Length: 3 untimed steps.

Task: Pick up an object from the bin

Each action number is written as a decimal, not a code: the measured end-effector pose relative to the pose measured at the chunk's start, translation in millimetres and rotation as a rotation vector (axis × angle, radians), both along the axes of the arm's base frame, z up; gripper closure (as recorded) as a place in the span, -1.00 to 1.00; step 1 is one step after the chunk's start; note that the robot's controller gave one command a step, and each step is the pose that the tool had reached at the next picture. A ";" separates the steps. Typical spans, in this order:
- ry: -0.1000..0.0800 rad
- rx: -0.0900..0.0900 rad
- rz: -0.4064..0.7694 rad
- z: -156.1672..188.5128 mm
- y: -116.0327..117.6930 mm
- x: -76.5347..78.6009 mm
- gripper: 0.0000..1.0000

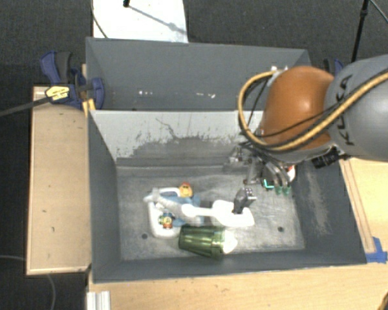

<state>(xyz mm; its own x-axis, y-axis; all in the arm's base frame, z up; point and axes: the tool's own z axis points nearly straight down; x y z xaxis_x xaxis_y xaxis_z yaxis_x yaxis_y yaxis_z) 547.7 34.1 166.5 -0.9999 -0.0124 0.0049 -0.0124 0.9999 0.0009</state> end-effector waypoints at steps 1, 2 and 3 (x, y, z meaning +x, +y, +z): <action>-0.008 0.000 -0.001 3.9 -0.1 1.9 -1.00; -0.020 0.000 0.050 -49.4 21.1 -17.8 -1.00; -0.011 0.000 0.079 -75.5 32.5 -31.1 -1.00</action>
Offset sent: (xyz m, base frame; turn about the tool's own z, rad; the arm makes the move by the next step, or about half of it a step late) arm -0.0388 0.0394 -0.0965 -0.0759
